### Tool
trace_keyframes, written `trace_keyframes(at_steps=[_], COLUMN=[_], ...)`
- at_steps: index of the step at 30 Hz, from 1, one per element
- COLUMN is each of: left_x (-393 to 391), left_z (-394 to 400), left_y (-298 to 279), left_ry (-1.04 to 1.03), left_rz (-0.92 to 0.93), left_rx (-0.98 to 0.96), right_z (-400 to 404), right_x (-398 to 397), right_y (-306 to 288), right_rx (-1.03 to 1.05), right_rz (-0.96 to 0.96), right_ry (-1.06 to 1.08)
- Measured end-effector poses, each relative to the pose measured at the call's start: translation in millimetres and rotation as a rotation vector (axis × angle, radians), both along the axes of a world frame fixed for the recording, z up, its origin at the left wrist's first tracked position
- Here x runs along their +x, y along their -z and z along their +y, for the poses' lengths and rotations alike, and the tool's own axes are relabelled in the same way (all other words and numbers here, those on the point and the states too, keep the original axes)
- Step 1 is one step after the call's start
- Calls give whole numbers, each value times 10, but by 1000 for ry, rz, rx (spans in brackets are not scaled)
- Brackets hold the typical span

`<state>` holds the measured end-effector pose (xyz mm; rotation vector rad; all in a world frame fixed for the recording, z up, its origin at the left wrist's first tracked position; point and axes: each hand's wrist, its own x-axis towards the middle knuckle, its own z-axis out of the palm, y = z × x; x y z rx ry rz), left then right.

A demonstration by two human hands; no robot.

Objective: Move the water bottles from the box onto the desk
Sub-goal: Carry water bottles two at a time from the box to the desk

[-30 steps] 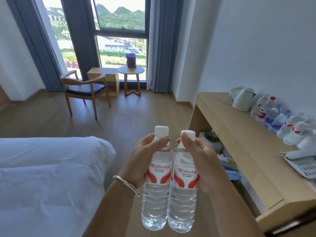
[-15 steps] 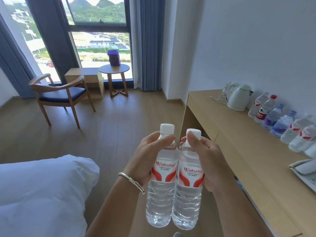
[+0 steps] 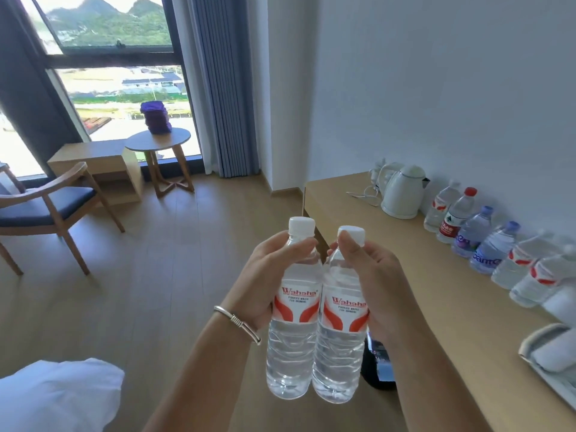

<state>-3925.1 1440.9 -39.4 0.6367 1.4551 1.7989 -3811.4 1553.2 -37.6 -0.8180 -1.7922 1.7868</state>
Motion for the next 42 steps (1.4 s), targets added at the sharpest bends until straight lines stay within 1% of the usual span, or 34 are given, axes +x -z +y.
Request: trace_keyframes(at_steps=[6,12,19,23,28,34,38,42], left_x=[-392,-946,-1695,-1958,-2104,-2125,-2074,-2009], left_z=[776,1675,2721,3192,3725,4386,4836,5323], left_y=[93,234,195,185,244,373,507,669], left_ry=[121,309,540,662,746,879,906,915], left_rz=[-34,-80,-84,-66,17,96,125,194], left_rx=[-19,-20,-24,14,95,135,128,81], right_z=[604,1251,1963,2237,2557,3107,3539,4001], right_x=[-255,-653,-1256,-1476,-1605,-1552,-1455,-1327], right_y=[91,187,153,158,186,370,577,763], right_rx=[-29,-23,87,129,151,254,291,312], right_rz=[-4,-3,18,48,53,-67,-127,-182], right_ry=[141,319,544,638,741,837,871,882])
